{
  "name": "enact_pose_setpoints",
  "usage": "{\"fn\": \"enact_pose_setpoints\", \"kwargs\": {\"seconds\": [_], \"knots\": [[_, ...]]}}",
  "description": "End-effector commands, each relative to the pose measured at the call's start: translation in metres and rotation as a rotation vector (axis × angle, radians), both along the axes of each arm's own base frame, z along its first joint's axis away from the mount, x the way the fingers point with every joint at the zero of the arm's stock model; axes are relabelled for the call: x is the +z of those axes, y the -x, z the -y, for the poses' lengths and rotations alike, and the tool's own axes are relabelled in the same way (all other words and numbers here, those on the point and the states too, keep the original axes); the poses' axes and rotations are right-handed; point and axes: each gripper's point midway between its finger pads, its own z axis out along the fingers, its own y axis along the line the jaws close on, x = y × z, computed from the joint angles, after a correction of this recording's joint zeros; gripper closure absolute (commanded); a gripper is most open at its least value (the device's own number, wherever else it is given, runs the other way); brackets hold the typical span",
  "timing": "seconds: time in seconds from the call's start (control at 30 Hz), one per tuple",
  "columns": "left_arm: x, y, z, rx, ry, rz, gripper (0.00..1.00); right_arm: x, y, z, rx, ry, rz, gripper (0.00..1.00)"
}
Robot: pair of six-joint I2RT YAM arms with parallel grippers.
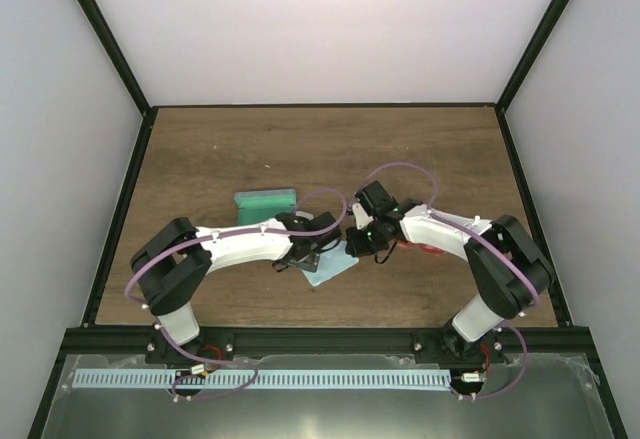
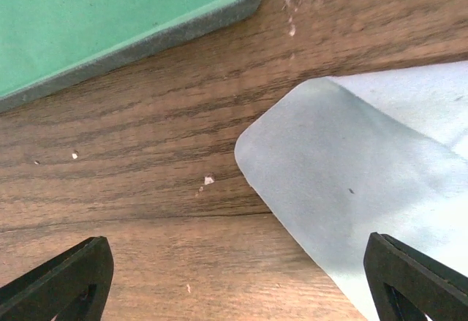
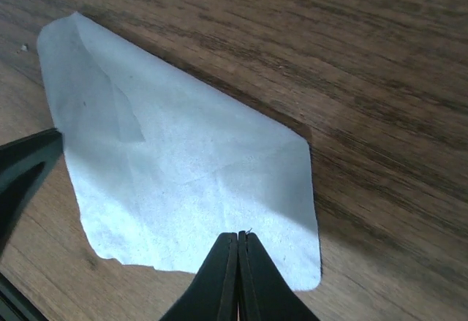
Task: Organize the sunglasses
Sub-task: Fold the glasses cleaning cloth at the center of the board.
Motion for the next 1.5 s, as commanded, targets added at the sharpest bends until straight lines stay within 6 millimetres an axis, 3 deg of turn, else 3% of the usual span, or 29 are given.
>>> {"fn": "enact_pose_setpoints", "kwargs": {"seconds": [0.0, 0.33, 0.63, 0.77, 0.9, 0.97, 1.07, 1.23, 1.47], "knots": [[0.018, -0.004, 0.005, 0.038, 0.105, 0.015, 0.04, -0.015, 0.007, -0.006, 0.026, -0.019, -0.043, 0.99], [0.019, -0.011, -0.012, 0.137, 0.236, 0.001, 0.04, -0.041, 0.032, 0.023, -0.005, 0.096, -0.101, 0.99], [0.023, -0.020, -0.009, 0.197, 0.413, -0.033, 0.03, -0.043, 0.079, 0.024, 0.045, 0.153, -0.187, 0.98], [0.023, -0.023, -0.006, 0.201, 0.444, -0.042, 0.04, -0.029, 0.088, 0.018, 0.071, 0.157, -0.170, 0.98], [0.023, -0.021, 0.000, 0.194, 0.478, -0.063, 0.07, 0.011, 0.061, 0.005, 0.056, 0.122, -0.036, 0.94], [0.025, -0.018, 0.005, 0.193, 0.522, -0.073, 0.13, 0.028, 0.043, -0.004, 0.054, 0.119, 0.027, 0.92], [0.026, -0.009, 0.018, 0.160, 0.605, -0.115, 0.36, 0.031, 0.025, -0.016, 0.064, 0.130, 0.062, 0.92], [0.016, 0.019, 0.044, 0.053, 0.735, -0.247, 0.94, 0.021, 0.011, -0.040, 0.086, 0.091, 0.041, 0.94], [0.022, 0.033, 0.071, 0.002, 0.911, -0.289, 0.96, 0.006, 0.008, -0.056, 0.095, 0.053, 0.002, 0.97]]}}
